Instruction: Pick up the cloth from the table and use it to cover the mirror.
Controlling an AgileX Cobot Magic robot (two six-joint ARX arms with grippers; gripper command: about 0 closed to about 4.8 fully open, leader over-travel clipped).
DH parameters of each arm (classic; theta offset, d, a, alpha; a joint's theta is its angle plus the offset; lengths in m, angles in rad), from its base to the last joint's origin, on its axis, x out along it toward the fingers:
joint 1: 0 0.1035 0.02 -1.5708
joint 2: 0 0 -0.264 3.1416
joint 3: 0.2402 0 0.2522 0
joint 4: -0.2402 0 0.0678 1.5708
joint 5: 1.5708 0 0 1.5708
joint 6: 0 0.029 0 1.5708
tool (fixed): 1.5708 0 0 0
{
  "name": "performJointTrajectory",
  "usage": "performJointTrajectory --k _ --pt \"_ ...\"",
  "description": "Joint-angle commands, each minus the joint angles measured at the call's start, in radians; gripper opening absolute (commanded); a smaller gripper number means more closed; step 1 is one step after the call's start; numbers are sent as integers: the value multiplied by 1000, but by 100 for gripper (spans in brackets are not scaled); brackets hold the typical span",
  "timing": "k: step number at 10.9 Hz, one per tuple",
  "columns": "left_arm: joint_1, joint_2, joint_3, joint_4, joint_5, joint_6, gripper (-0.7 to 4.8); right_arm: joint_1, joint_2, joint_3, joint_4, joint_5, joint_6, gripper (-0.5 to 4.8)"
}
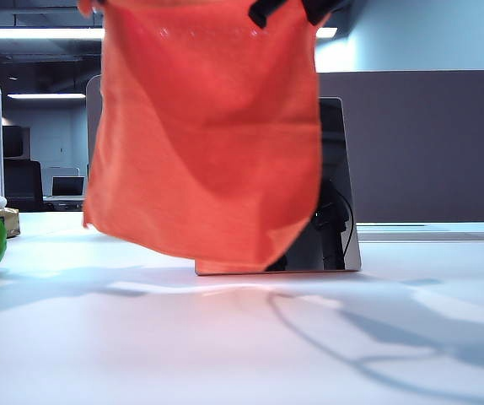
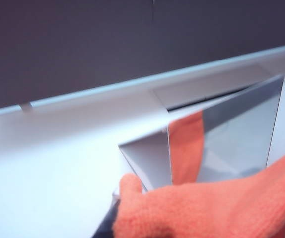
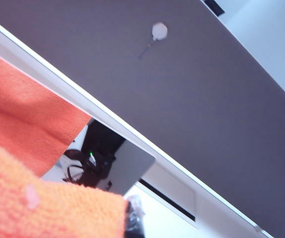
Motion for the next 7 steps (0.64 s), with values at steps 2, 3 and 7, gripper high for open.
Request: performJointTrajectory --k 2,3,7 --pt "-1 118 4 113 81 -18 -6 -141 -9 5 -13 -7 2 -2" --pt "-1 130 4 151 89 -20 -6 -164 -13 5 -24 -34 2 -2" --pt "-1 256 5 269 180 -46 -6 -261 -20 5 -34 -120 0 -2"
